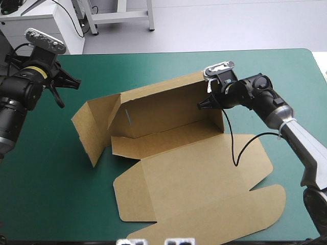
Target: Fold the box
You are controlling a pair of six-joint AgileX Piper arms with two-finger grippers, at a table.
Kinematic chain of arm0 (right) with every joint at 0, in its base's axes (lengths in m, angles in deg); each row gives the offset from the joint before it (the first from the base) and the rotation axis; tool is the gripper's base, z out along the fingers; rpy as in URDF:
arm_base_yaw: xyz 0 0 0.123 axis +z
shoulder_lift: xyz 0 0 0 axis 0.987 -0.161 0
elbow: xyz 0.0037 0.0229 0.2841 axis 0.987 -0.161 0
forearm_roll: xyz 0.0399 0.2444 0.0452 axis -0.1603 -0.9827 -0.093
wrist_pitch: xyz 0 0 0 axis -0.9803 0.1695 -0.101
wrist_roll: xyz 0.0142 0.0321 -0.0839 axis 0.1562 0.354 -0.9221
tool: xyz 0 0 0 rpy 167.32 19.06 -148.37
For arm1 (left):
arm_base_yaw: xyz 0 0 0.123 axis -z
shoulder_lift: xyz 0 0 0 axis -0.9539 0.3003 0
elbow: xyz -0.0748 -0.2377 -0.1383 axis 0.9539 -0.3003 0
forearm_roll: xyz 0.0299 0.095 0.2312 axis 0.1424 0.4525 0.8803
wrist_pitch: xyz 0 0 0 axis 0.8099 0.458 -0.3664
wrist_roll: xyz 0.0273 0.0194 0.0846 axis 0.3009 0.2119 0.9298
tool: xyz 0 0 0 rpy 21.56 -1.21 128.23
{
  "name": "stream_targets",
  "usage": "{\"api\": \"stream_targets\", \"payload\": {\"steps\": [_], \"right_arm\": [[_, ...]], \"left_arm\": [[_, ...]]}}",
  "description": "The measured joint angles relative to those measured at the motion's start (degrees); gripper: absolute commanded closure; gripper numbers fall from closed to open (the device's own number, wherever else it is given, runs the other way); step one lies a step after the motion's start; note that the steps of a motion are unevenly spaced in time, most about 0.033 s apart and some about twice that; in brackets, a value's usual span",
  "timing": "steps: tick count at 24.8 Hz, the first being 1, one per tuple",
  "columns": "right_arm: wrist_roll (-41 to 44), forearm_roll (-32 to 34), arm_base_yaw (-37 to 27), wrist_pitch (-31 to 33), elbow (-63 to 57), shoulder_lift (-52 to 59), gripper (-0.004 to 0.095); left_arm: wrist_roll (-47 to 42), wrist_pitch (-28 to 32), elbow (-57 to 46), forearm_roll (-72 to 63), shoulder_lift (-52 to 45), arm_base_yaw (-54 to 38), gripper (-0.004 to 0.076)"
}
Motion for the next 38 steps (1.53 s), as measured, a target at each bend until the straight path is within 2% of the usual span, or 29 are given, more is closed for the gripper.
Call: {"api": "stream_targets", "payload": {"steps": [3,6,11,14,20,26,32,35,38], "right_arm": [[0.12,1.25,-1.01,6.48,6.56,-2.01,0.0926],[-0.19,1.3,-3.12,11.86,12.02,-4.91,0.0926],[-1.59,0.5,-7.07,21.82,21.95,-12.69,0.0926],[-2.38,-0.47,-8.63,24.99,26.75,-17.65,0.0926],[-4.04,-1.96,-9.61,23.86,32.89,-24.61,0.0926],[-4.81,-2.56,-9.61,16.48,34.54,-32.09,0.0926],[-5.26,-3.6,-9.89,13.78,29.43,-29.25,0.0926],[-5.5,-3.28,-9.89,13.6,21.12,-24.01,0.0926],[-6.33,-3.03,-9.81,13.91,19.53,-22.79,0.0905]], "left_arm": [[8.17,2.04,-2.81,-12.16,-2.95,-4.3,0.0732],[12.42,3.81,-6.85,-17.85,-5.75,-5.56,0.0732],[14.71,11.79,-17.12,-24.12,-12.17,-5.81,0.0732],[14.97,15.75,-23.81,-26.53,-16.32,-5.82,0.0732],[15.47,21.45,-36.66,-31.06,-25.14,-5.82,0.0732],[15.79,23.24,-47.4,-32.33,-36.31,-5.82,0.0732],[15.79,23.43,-57.64,-34.23,-50.21,-5.82,0.0732],[15.79,23.32,-60.77,-34.4,-54.77,-5.82,0.0732],[15.79,23.09,-61.65,-34.4,-55.65,-5.82,0.0732]]}}
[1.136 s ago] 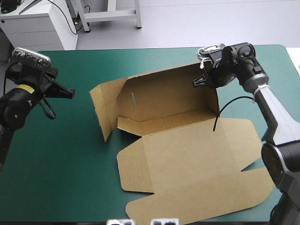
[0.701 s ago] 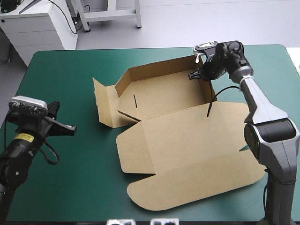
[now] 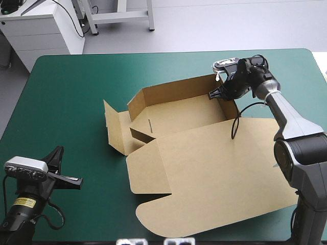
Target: Fold the box
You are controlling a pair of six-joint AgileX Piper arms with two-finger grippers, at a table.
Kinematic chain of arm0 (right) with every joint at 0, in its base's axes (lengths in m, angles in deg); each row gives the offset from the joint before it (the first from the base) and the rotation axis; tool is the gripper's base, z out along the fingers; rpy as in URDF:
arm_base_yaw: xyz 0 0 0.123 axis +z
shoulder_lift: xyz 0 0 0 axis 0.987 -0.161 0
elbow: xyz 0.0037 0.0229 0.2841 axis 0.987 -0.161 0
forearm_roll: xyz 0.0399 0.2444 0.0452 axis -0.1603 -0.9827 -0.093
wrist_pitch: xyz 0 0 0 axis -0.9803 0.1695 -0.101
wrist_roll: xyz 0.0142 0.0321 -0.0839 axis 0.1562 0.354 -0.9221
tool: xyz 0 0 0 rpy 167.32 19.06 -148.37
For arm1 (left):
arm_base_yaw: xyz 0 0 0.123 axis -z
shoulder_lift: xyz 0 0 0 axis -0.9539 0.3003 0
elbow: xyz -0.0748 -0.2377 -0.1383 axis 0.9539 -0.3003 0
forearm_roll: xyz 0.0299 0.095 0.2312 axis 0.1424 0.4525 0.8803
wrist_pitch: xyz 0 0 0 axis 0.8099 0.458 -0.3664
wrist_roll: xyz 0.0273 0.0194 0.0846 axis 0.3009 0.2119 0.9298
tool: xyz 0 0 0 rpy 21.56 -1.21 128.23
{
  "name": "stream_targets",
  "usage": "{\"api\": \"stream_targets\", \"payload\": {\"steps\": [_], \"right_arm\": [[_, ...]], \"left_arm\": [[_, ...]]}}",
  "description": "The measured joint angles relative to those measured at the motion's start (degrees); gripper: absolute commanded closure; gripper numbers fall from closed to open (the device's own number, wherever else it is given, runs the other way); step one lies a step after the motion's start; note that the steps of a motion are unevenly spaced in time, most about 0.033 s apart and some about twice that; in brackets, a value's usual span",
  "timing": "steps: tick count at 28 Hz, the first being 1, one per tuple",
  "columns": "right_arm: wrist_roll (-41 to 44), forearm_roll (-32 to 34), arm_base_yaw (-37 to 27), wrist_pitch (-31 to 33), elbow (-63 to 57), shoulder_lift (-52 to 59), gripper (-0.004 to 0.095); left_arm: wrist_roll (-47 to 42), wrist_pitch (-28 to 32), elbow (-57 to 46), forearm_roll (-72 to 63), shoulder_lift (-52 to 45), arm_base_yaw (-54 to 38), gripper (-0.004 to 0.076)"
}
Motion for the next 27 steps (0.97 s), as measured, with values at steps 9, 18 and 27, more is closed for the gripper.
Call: {"api": "stream_targets", "payload": {"steps": [9,18,27], "right_arm": [[-3.08,0.85,0.0,10.25,3.81,-1.67,0.0494],[-2.85,1.08,0.06,11.86,11.02,-0.82,0.0495],[-2.85,3.61,0.06,12.34,11.71,3.73,0.0494]], "left_arm": [[0.0,-0.06,-0.08,-0.15,-0.11,0.0,0.0732],[0.05,-0.06,-0.12,-0.15,-0.11,0.0,0.0732],[0.05,-0.06,-0.19,-0.2,-0.11,0.0,0.0732]]}}
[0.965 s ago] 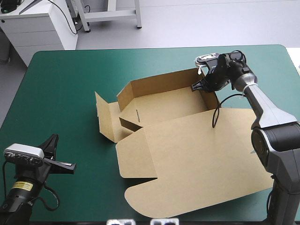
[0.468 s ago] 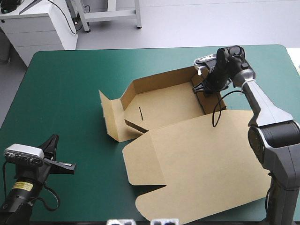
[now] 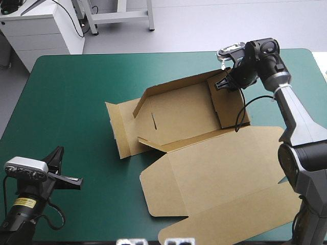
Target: Fold the box
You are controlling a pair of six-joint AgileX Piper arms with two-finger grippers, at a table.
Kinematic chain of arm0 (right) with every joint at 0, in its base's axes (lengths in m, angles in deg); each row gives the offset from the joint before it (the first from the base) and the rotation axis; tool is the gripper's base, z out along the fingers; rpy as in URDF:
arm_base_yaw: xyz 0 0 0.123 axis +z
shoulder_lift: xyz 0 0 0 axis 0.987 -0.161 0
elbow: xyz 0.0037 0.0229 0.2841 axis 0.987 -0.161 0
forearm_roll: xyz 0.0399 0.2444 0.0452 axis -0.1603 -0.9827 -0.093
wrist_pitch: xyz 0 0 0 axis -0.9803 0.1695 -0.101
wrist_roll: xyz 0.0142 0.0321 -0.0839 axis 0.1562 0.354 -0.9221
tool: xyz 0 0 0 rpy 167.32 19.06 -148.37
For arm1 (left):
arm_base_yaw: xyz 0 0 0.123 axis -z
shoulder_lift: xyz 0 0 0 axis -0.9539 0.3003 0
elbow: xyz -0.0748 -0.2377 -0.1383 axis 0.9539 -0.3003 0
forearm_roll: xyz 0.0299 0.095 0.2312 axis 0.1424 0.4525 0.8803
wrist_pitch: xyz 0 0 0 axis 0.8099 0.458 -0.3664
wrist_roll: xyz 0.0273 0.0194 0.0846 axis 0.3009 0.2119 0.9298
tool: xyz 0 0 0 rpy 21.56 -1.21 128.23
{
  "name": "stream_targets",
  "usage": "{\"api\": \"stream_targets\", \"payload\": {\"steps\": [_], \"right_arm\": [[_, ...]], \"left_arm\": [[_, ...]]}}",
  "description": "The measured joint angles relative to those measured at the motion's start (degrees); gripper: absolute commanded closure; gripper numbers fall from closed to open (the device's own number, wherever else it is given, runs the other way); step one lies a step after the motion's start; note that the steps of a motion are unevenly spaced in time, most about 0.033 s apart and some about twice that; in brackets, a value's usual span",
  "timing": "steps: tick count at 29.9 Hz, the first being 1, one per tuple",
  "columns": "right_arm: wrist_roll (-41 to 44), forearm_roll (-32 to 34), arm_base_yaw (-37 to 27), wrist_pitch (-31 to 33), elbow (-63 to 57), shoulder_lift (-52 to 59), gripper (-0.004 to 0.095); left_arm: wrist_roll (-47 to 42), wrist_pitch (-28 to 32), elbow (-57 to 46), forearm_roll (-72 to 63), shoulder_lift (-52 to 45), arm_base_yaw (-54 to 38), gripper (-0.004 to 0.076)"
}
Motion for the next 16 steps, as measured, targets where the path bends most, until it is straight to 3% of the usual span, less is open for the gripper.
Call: {"api": "stream_targets", "payload": {"steps": [16], "right_arm": [[0.0,-0.58,0.0,0.0,0.06,5.43,0.0495]], "left_arm": [[0.0,0.0,0.0,0.0,0.0,0.0,0.0732]]}}
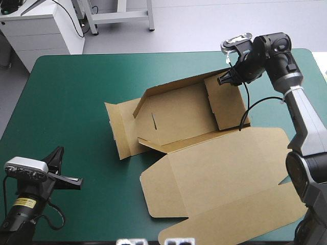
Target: Fold the box
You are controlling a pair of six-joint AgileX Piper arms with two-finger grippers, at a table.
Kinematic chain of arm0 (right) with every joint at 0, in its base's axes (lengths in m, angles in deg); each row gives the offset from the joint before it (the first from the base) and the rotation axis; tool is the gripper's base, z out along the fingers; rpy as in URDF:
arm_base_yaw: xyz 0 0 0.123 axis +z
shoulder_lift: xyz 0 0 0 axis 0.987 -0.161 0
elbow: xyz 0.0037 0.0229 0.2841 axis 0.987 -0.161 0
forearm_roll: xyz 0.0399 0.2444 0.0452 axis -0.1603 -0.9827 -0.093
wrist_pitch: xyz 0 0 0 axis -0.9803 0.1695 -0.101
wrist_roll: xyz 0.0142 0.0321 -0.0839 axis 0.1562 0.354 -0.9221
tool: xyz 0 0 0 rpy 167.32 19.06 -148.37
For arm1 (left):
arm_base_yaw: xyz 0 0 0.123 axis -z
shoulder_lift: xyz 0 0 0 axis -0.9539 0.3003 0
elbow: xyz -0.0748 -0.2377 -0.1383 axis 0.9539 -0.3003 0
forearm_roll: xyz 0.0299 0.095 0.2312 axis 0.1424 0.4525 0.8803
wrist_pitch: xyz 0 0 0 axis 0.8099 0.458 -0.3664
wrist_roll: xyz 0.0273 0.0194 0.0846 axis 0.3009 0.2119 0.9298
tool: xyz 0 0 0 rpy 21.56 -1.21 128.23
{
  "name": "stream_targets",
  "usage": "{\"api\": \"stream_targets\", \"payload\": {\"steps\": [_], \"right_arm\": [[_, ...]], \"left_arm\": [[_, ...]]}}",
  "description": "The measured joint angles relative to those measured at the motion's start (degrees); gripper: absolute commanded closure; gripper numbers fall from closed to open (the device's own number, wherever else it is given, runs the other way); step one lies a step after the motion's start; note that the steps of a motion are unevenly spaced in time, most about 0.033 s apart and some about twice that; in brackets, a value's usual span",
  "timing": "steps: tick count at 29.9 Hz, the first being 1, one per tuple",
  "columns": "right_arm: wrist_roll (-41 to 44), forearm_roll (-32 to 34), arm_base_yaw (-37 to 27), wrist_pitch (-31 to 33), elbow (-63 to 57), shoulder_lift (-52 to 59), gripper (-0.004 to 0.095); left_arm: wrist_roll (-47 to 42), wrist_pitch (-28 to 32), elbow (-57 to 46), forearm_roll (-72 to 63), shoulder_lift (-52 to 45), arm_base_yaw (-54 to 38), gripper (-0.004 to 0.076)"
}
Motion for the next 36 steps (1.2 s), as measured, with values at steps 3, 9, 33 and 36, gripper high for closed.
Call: {"api": "stream_targets", "payload": {"steps": [3,9,33,36], "right_arm": [[0.0,0.0,0.0,0.0,0.06,0.26,0.0495],[0.0,-1.0,0.0,0.0,0.0,0.26,0.0495],[0.0,-1.95,0.0,-0.86,-4.0,-10.42,0.0495],[0.0,-2.07,0.0,-1.6,-4.79,-12.16,0.056]], "left_arm": [[0.0,0.0,0.0,0.0,0.0,0.0,0.0732],[0.0,-0.05,0.0,0.0,0.0,0.0,0.0732],[0.0,-0.05,-0.15,0.0,0.0,0.0,0.0732],[0.0,-0.05,-0.19,0.0,0.0,0.0,0.0732]]}}
